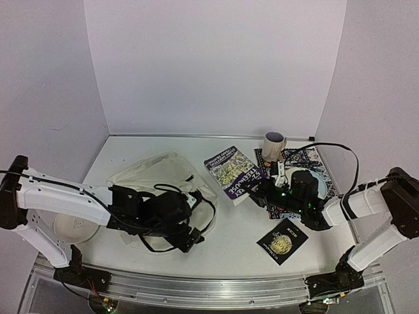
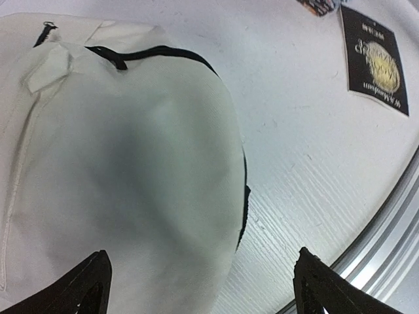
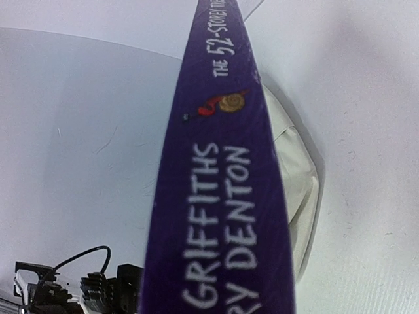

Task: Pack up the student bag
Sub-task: Pick up the largest pocket of the bag from the student bag.

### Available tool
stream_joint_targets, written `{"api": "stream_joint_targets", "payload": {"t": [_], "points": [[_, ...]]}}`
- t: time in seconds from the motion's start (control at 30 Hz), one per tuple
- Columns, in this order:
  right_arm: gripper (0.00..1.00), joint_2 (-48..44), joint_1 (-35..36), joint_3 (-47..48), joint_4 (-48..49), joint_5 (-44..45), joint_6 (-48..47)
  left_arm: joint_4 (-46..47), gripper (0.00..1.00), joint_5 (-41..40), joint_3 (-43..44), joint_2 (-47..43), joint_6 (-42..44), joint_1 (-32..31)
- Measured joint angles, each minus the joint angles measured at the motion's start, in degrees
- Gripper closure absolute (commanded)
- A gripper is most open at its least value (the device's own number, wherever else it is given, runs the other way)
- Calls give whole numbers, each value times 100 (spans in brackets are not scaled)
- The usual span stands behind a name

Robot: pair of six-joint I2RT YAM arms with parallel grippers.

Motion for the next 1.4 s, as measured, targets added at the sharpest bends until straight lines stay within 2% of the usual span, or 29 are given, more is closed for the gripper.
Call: {"api": "stream_joint_targets", "payload": {"t": [0.13,0.37,0.5,0.7,0.97,1.07,1.17,1.4], "points": [[100,-51,-5,-125,-9,-3,0,-450,13,-393,434,756,19,-346],[100,-180,-61,-186,-20,-44,-3,-1257,73,-1359,1032,1780,-110,-412],[100,-328,-90,-199,-20,-63,-22,-1491,99,-1678,1521,2024,-58,-280],[100,-611,-110,-236,-20,-80,-144,-1355,100,-1779,2223,2486,184,335],[100,-1444,-162,-271,-201,-29,-526,-941,99,-1159,2956,2563,681,1442],[100,-1912,-164,-242,-609,15,-754,-822,97,-904,3191,2563,826,1670],[100,-2260,-164,-72,-1328,10,-946,-731,100,-719,3243,2532,948,1721],[100,-2381,-108,83,-2333,-135,-1032,-975,100,-337,3243,1916,1159,1827]]}}
